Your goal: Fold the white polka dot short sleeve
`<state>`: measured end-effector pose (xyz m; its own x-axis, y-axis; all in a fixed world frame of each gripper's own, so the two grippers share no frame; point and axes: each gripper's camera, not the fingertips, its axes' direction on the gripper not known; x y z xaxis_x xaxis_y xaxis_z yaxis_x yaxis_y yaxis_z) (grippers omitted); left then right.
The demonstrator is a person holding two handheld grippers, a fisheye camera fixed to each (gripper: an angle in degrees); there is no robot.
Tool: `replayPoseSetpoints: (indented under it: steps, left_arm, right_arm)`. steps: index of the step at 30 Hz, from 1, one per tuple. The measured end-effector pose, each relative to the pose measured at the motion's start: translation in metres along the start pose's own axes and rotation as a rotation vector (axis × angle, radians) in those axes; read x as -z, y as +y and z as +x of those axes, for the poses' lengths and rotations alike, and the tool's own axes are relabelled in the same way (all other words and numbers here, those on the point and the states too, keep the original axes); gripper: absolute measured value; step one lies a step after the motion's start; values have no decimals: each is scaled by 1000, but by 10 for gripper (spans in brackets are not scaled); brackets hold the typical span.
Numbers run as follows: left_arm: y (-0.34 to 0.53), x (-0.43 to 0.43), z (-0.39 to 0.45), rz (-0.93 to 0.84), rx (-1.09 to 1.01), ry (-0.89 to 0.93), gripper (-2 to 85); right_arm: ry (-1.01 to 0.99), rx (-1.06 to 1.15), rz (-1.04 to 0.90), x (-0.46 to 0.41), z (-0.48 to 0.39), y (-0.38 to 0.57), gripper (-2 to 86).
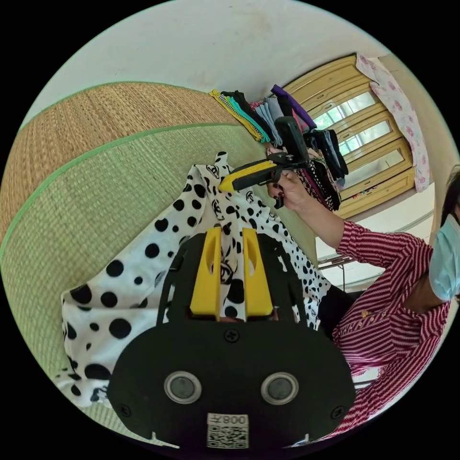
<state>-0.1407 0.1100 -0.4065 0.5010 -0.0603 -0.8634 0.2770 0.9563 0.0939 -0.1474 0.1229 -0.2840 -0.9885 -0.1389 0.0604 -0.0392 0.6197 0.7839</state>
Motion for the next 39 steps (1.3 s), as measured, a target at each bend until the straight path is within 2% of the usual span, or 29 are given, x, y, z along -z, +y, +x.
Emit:
replayPoseSetpoints:
  steps: [5,11,16,19,24,29,33,36,39]
  left_arm:
    - [37,10,29,-51,-84,-121,80]
    - [51,-10,49,-205,-164,-278,75]
    - [60,-8,48,-196,-154,-290,55]
    - [66,-5,47,-181,-150,-282,44]
    - [78,-2,45,-174,-148,-277,30]
    - [91,12,42,-116,-139,-253,30]
    - [99,24,35,-63,-128,-212,53]
    - [102,17,24,-107,-117,-165,73]
    - [106,6,18,-158,-114,-174,57]
  right_arm:
    - [-5,-15,23,4,-6,9,7]
    - [-2,261,-12,-2,-87,11,49]
    - [161,588,-207,-60,-183,7,77]
    - [231,676,-272,-91,-209,2,83]
    - [259,705,-299,-114,-217,-10,68]
    - [160,687,-349,-114,-206,-30,30]
    - [-76,590,-517,-122,-174,-68,21]
    - [-271,484,-565,-125,-142,-94,18]
    - [-373,416,-577,-129,-120,-110,18]
